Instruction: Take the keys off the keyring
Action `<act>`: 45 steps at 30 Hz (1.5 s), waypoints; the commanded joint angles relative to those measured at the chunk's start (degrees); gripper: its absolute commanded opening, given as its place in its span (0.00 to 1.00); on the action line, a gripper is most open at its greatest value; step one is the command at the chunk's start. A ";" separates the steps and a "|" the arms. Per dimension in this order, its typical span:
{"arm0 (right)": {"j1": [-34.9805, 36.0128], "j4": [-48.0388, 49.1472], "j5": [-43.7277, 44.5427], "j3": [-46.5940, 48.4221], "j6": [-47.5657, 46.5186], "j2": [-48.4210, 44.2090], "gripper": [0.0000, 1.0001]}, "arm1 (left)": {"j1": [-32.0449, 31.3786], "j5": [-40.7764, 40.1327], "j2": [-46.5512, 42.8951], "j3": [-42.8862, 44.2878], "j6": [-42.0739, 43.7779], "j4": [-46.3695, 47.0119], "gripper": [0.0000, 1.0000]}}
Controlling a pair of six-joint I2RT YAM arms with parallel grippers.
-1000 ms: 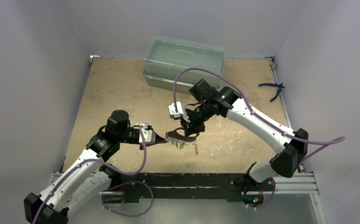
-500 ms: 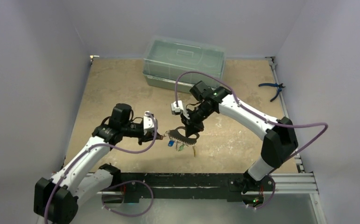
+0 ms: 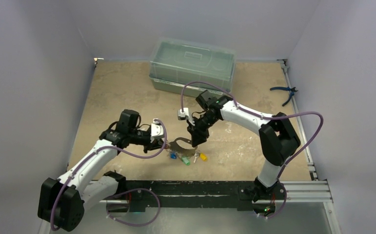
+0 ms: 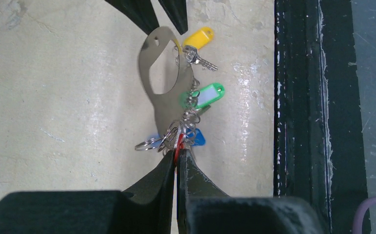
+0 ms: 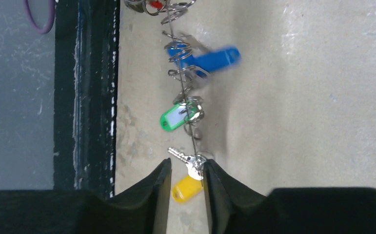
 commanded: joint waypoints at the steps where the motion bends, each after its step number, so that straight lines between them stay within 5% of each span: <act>1: -0.32 7.68 -2.95 -2.02 4.78 -2.12 0.43 | 0.41 0.91 0.14 -0.07 2.32 1.62 0.00; 5: -0.47 12.29 -2.88 -2.17 6.69 -3.64 0.54 | 0.41 0.27 0.37 1.02 10.24 -2.05 0.00; 13: -1.01 16.10 -7.61 2.70 8.32 -1.30 0.53 | 0.41 -3.66 2.00 6.11 32.26 -11.21 0.00; 20: -1.14 19.59 -11.28 4.85 9.02 -0.07 0.53 | 0.06 -6.62 2.83 11.42 61.22 -23.61 0.00; 29: -1.10 13.10 -14.95 12.52 4.56 2.04 0.56 | -2.05 -10.17 1.12 18.96 86.68 -30.84 0.00; 36: 0.08 11.44 -13.17 13.20 2.44 -2.41 0.56 | -4.24 -9.55 1.09 26.69 89.02 -36.11 0.00; 45: 3.13 16.75 -13.81 10.82 9.09 -5.43 0.53 | -5.31 -9.03 1.99 28.60 76.12 -33.02 0.00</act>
